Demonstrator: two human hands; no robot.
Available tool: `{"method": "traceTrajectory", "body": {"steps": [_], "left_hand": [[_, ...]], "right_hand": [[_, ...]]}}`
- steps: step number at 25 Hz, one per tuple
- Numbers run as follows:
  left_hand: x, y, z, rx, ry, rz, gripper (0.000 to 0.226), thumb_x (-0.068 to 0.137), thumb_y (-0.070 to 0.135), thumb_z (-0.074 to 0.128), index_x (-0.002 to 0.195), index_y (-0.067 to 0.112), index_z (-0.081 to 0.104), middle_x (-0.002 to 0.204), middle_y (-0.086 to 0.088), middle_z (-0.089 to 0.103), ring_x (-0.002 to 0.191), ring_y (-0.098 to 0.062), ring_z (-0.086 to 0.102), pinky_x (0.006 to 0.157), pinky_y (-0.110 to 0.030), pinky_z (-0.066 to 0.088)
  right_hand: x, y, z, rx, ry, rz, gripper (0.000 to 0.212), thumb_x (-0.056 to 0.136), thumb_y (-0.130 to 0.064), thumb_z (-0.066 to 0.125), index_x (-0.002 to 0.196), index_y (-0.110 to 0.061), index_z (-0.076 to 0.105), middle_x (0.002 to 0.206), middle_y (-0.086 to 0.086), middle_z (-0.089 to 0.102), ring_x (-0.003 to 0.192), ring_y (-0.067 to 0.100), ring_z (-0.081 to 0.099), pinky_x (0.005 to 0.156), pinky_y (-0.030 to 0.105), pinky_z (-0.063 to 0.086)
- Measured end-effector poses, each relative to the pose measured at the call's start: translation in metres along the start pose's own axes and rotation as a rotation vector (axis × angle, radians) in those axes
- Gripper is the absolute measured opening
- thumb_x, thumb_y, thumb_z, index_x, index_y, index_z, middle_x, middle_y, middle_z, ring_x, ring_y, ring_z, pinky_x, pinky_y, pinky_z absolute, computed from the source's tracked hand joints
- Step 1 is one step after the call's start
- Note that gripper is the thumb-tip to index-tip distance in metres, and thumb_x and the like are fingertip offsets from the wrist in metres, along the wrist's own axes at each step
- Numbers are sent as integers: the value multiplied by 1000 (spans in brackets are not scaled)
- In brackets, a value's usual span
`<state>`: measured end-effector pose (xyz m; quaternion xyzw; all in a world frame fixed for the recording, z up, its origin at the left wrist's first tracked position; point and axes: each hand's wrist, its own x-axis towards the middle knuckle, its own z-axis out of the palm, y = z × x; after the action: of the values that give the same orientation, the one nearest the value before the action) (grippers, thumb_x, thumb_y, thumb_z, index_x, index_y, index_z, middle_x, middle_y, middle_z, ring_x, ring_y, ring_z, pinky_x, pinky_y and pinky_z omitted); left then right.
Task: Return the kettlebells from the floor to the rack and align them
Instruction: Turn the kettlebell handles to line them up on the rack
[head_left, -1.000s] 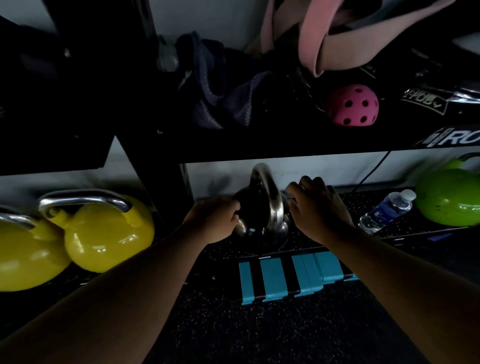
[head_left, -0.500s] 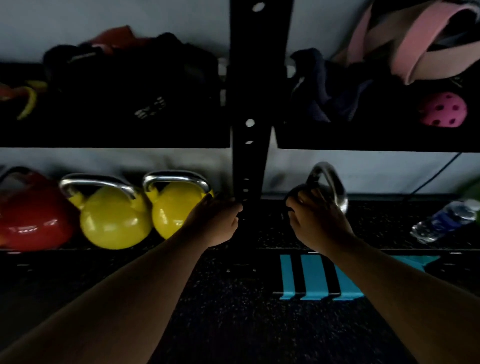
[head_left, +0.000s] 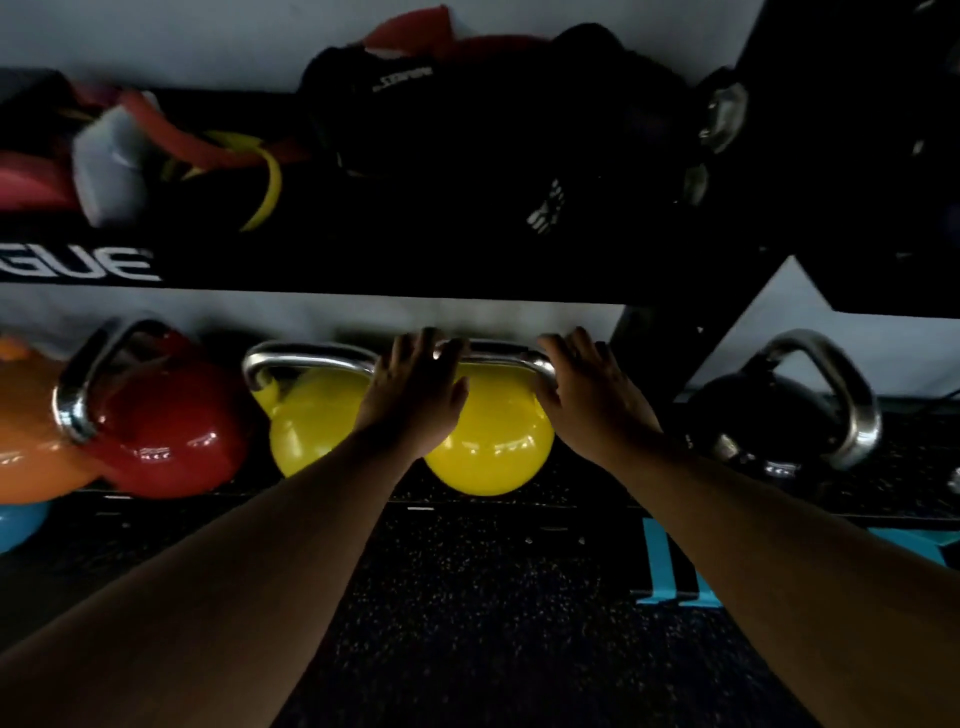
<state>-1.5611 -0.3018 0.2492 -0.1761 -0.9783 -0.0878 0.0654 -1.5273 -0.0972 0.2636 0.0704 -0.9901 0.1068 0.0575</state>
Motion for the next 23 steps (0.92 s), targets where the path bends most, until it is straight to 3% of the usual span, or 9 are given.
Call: {"method": "traceTrajectory", "body": {"steps": [5, 8, 10, 12, 14, 17, 20, 22, 23], "left_hand": [[21, -11, 21, -168, -50, -14, 46, 100, 50, 29, 143, 34, 34, 133, -13, 44, 118, -38, 46, 81, -43, 49], [21, 2, 33, -356, -78, -124, 44, 102, 43, 28, 145, 35, 30, 140, -14, 35, 122, -41, 39, 92, -52, 45], [26, 9, 40, -336, -63, -95, 39, 104, 30, 30, 142, 29, 36, 147, -13, 29, 128, -43, 31, 101, -60, 34], [41, 7, 44, -421, -71, -102, 37, 104, 31, 28, 139, 33, 39, 156, -10, 19, 140, -42, 17, 111, -61, 19], [55, 3, 48, -558, -147, -54, 41, 103, 40, 27, 144, 38, 34, 160, -12, 9, 147, -36, 5, 116, -57, 11], [58, 13, 51, -742, -189, -125, 64, 96, 54, 33, 153, 28, 17, 160, -17, 7, 147, -38, 10, 113, -52, 22], [43, 33, 54, -995, -139, -362, 68, 101, 43, 39, 155, 16, 8, 161, -14, 10, 147, -30, 17, 111, -34, 23], [39, 36, 59, -1032, -101, -410, 60, 103, 39, 32, 154, 14, 12, 163, -10, 9, 148, -24, 14, 111, -26, 13], [42, 32, 61, -1027, -87, -414, 57, 104, 39, 29, 154, 15, 15, 163, -10, 12, 148, -26, 15, 114, -29, 12]], "right_hand": [[35, -12, 34, -7, -68, 120, 52, 96, -51, 39, 134, -15, 44, 125, 16, 50, 114, 38, 48, 84, 46, 45], [41, -10, 44, 71, -78, 144, 54, 94, -55, 35, 127, -13, 45, 117, 16, 54, 106, 37, 52, 76, 40, 42], [45, -8, 47, 140, -77, 143, 47, 95, -51, 42, 119, -11, 48, 112, 16, 56, 101, 37, 54, 74, 39, 41], [45, -7, 48, 177, -42, 194, 44, 94, -51, 48, 112, -11, 50, 109, 17, 58, 100, 37, 56, 72, 36, 39], [36, -5, 49, 204, 26, 288, 50, 91, -60, 47, 106, -12, 51, 104, 15, 60, 96, 35, 57, 70, 33, 36], [23, 1, 50, 380, 4, 357, 59, 83, -72, 40, 106, -18, 50, 98, 8, 61, 89, 28, 58, 67, 31, 37], [16, 5, 48, 778, -70, 447, 55, 77, -69, 53, 113, -27, 54, 98, 3, 64, 89, 28, 63, 64, 34, 44], [11, 4, 49, 782, -47, 440, 53, 78, -63, 58, 120, -30, 54, 107, 5, 67, 95, 29, 64, 68, 34, 45], [11, 2, 50, 720, -32, 409, 49, 84, -56, 59, 124, -27, 53, 111, 6, 67, 98, 29, 64, 70, 31, 42]]}}
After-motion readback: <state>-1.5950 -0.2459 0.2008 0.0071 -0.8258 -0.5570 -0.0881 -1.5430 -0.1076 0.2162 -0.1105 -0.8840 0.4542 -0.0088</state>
